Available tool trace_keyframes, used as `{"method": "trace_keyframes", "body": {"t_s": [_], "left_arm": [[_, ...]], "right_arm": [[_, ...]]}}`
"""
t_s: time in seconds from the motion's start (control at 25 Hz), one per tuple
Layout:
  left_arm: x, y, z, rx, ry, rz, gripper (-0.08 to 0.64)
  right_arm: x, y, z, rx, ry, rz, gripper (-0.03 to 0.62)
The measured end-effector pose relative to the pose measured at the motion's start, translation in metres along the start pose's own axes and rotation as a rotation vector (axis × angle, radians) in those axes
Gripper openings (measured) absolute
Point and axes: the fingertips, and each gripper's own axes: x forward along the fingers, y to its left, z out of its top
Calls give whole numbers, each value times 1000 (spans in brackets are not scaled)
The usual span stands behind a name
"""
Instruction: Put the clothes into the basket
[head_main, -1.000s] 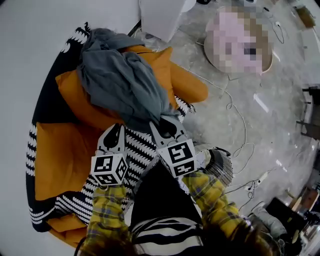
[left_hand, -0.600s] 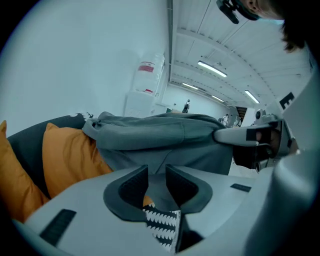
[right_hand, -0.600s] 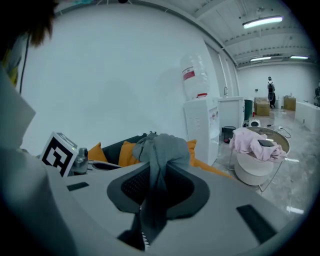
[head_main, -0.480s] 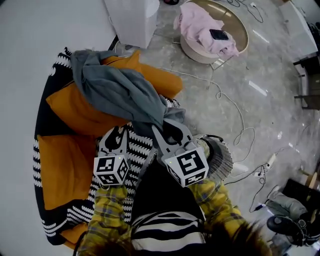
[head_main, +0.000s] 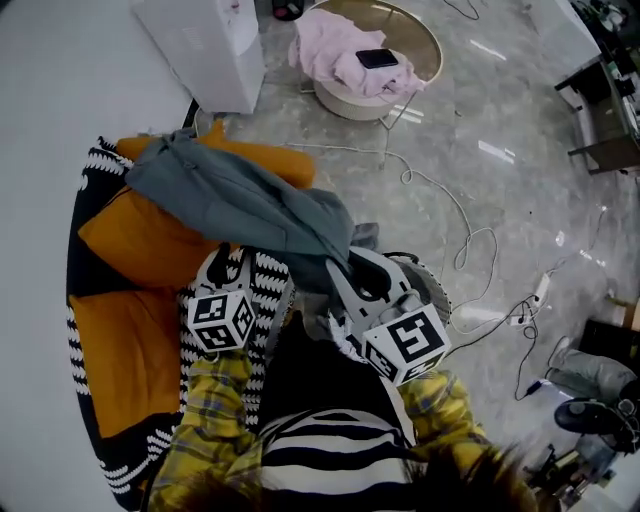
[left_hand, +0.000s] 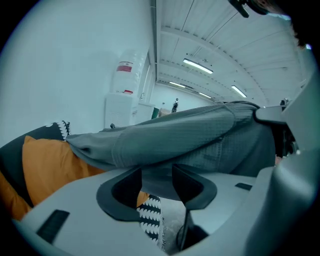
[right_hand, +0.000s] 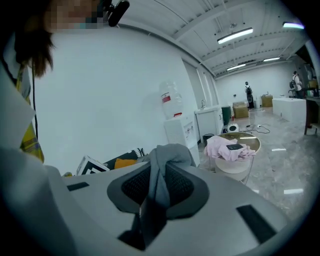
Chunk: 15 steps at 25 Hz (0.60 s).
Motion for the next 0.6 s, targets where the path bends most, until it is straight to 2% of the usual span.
{"method": "trace_keyframes", "body": {"t_s": [0.12,0.32,0.48,0.6], "left_arm": [[11,-18,6,28,0,-6,221],[20,-45,11,79,5,-13,230],[31,-54,5,91,16,7,329],[42,-68,8,156,-9,20,368]], "right_arm": [[-29,-19,1,20,-7,-43,87],[-75,-48,1,40,-20,-114,87],[-109,-56,1,69,-35,-122,87],[-128,-54,-4,65,-26,-114,87]]}}
